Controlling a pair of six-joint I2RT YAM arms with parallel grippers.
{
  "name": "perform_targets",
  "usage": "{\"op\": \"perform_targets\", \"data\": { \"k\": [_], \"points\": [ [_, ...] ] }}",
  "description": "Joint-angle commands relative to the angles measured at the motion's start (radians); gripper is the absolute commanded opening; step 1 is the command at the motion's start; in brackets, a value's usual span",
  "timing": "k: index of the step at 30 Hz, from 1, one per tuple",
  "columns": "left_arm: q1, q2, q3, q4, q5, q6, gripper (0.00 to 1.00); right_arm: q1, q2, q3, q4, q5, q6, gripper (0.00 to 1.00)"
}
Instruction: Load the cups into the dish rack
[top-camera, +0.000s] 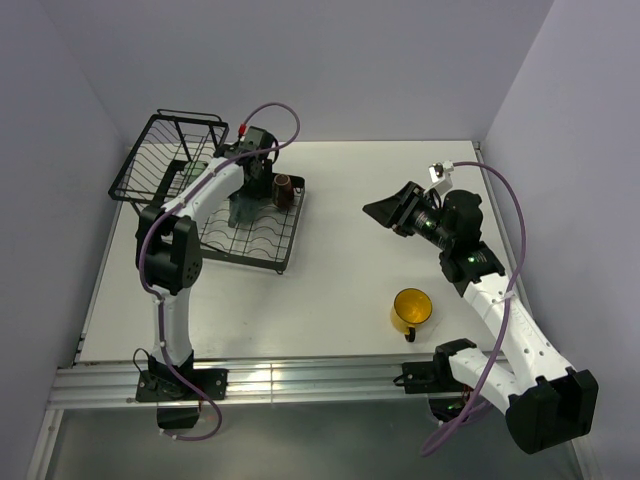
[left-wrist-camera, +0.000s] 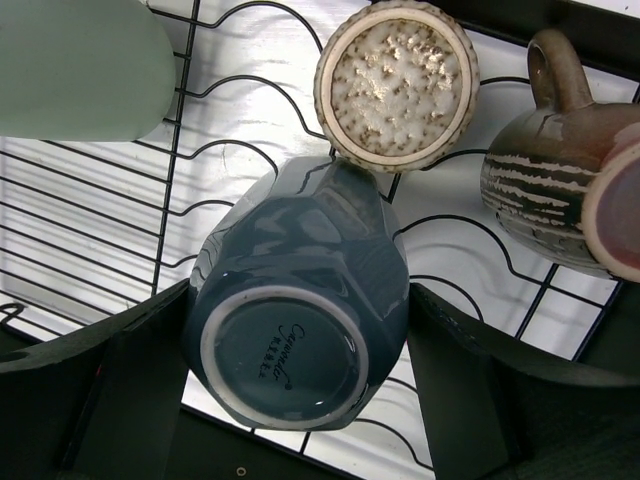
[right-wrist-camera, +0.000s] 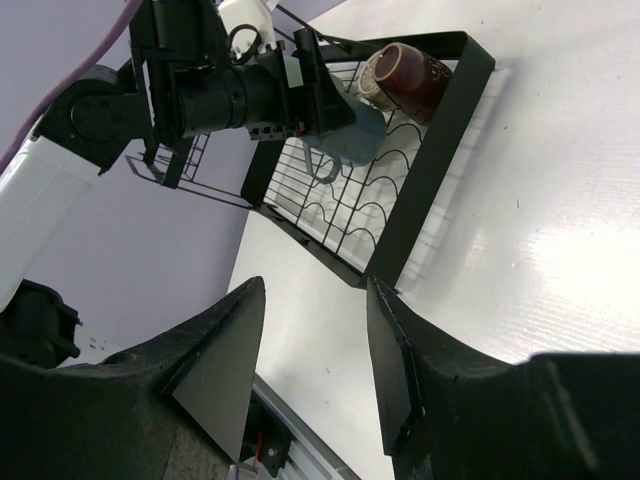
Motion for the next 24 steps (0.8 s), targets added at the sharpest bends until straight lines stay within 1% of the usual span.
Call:
{"op": "perform_targets", "data": {
  "k": [1, 15, 16, 17, 24],
  "points": [
    [-0.002, -0.024, -0.044, -0.004, 0.012, -0.005, 0.85, 0.008, 0.005, 0.004, 0.019, -0.015, -0.018, 0.53],
    [0.000, -0.059, -0.098, 0.039, -0.015, -0.031, 0.86, 0.012, 0.005, 0.009, 0.019, -0.015, -0.024, 0.53],
    [0.000, -0.062, -0.101, 0.042, -0.019, -0.032, 0.88, 0.012, 0.005, 0.010, 0.019, -0.015, -0.024, 0.53],
    [0.000, -0.065, -0.102, 0.047, -0.022, -0.034, 0.99, 0.012, 0.005, 0.010, 0.019, -0.015, -0.026, 0.53],
    [0.001, -0.096, -0.127, 0.073, -0.034, -0.039, 0.99, 0.014, 0.005, 0.009, 0.019, -0.014, -0.027, 0.53]
  ]
}}
